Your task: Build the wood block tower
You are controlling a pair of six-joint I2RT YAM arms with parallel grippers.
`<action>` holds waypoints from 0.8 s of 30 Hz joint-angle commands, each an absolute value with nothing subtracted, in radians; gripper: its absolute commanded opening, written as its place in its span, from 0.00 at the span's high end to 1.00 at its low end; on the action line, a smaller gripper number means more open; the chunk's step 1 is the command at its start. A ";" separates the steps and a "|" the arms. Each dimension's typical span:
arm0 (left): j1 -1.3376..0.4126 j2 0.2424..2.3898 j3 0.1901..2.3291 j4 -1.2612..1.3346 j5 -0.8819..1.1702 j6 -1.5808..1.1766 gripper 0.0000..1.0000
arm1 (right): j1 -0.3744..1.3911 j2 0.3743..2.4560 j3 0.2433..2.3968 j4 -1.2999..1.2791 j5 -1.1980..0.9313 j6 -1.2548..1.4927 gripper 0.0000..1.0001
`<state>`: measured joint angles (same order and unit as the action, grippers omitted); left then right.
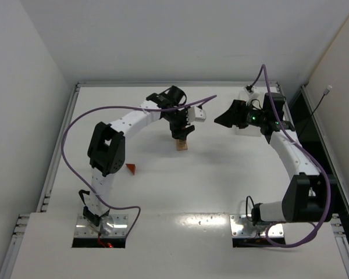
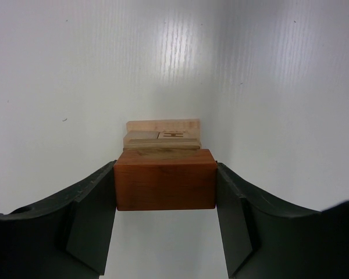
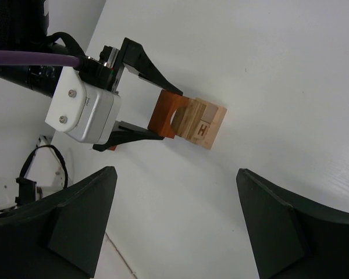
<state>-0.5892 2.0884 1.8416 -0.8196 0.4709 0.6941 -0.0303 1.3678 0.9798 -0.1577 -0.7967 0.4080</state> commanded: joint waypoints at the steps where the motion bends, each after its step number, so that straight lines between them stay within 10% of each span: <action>1: -0.575 2.029 1.838 -0.787 0.482 0.683 1.00 | -0.043 1.350 0.979 -0.106 -0.824 0.408 0.18; 24: -0.557 2.048 1.829 -0.787 0.491 0.683 1.00 | -0.043 1.378 0.997 -0.106 -0.824 0.408 0.00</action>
